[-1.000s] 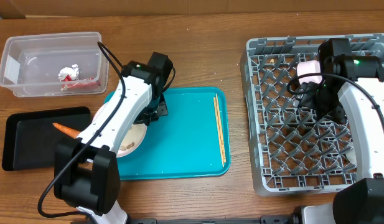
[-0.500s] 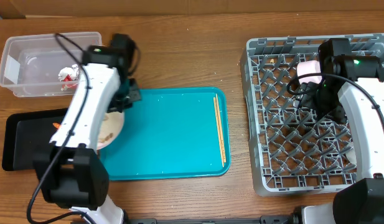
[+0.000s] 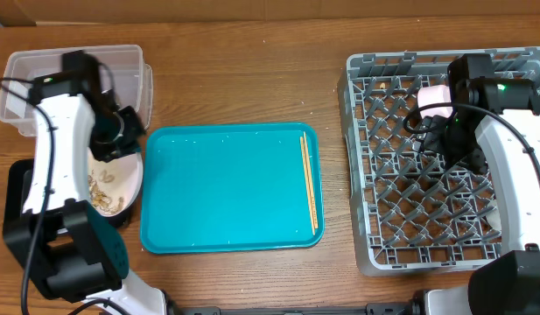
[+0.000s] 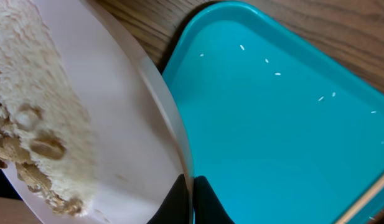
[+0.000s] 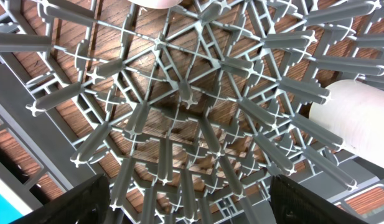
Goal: Sort waste into correct bins and load items into the dishwasher
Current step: 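Tip the plate over the black tray to dump rice and peanuts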
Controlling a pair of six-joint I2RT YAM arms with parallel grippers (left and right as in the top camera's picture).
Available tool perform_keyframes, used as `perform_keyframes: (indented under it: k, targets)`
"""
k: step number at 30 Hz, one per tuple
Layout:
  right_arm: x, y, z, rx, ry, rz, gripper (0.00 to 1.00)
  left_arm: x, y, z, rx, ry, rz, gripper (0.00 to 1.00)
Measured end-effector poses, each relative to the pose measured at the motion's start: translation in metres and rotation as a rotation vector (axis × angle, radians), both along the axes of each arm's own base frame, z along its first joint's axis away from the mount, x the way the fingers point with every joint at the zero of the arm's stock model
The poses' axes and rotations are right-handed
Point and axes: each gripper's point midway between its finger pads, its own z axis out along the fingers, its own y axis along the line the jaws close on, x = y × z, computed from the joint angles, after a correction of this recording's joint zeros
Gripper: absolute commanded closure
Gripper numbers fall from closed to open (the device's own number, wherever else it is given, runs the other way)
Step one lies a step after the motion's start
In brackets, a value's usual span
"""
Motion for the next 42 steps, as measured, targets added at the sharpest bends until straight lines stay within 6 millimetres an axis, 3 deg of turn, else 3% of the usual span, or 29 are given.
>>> perform_keyframes:
  k: [10,24,30,42]
  targets:
    - [0.000,0.000,0.000,0.000,0.000,0.000,0.15,-0.002,0.034,0.017,-0.268,-0.162,0.070,0.96]
    - [0.001,0.000,0.000,0.000,-0.003,0.000,0.15,-0.015,0.064,0.075,-0.667,-0.474,0.203,0.96]
    - [0.001,0.000,0.000,-0.001,-0.004,0.001,0.15,-0.023,0.081,0.084,-0.707,-0.528,0.268,0.96]
    - [0.001,0.000,0.000,0.000,-0.004,0.001,0.15,-0.026,0.082,0.088,-0.720,-0.549,0.261,0.96]
